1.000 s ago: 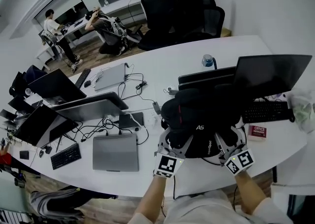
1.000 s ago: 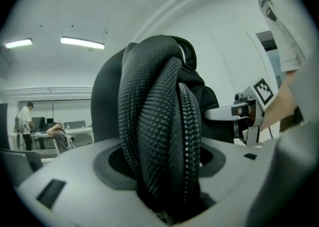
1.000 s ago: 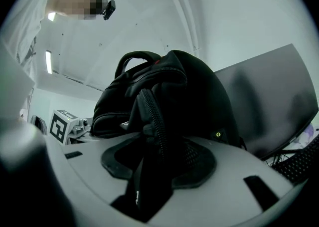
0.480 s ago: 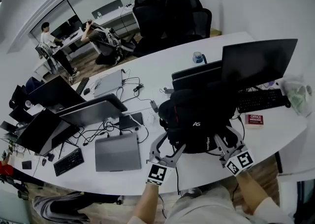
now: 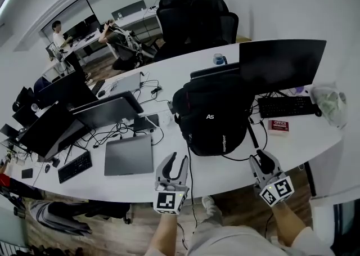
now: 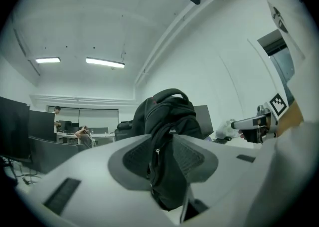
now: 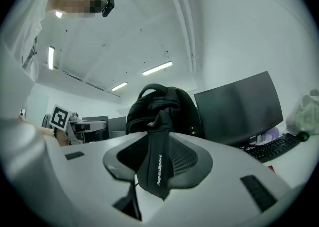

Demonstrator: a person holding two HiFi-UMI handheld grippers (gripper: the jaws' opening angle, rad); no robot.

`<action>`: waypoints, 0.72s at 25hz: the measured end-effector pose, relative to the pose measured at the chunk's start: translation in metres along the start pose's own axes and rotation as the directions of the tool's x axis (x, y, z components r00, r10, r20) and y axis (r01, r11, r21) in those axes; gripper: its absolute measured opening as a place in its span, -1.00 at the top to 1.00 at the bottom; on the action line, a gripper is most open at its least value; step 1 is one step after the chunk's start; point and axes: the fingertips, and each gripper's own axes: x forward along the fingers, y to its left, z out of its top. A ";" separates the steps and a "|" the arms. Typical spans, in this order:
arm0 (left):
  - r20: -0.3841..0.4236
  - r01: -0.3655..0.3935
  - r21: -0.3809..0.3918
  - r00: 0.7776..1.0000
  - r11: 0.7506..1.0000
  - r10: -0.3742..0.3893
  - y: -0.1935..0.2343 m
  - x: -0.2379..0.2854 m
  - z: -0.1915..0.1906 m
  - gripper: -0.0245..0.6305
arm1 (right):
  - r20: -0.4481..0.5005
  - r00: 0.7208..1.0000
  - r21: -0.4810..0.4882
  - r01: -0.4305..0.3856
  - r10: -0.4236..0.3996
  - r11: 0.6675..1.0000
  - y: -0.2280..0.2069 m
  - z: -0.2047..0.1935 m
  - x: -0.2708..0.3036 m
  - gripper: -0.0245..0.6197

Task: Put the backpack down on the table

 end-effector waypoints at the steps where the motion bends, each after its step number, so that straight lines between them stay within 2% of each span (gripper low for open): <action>1: 0.007 -0.020 -0.005 1.000 1.000 0.020 -0.009 -0.012 0.003 0.59 | 0.007 1.000 -0.001 -0.002 0.002 1.000 0.005 0.005 -0.016 0.52; 4: 0.003 -0.026 -0.036 1.000 0.999 0.027 -0.042 -0.049 0.010 0.90 | 0.033 0.999 0.009 -0.001 0.001 1.000 0.021 0.018 -0.066 0.73; 10: -0.027 -0.040 -0.105 0.999 0.994 0.038 -0.099 -0.119 0.031 0.90 | 0.024 1.000 0.015 -0.002 0.001 1.000 0.053 0.029 -0.156 0.82; 14: -0.009 -0.033 -0.086 0.999 0.996 0.033 -0.123 -0.158 0.056 0.90 | 0.024 1.000 0.053 -0.002 0.001 0.999 0.063 0.029 -0.199 0.83; 18: 0.019 -0.035 -0.122 0.999 0.992 0.038 -0.132 -0.191 0.076 0.90 | 0.035 0.999 0.083 0.009 -0.012 0.996 0.070 0.030 -0.227 0.82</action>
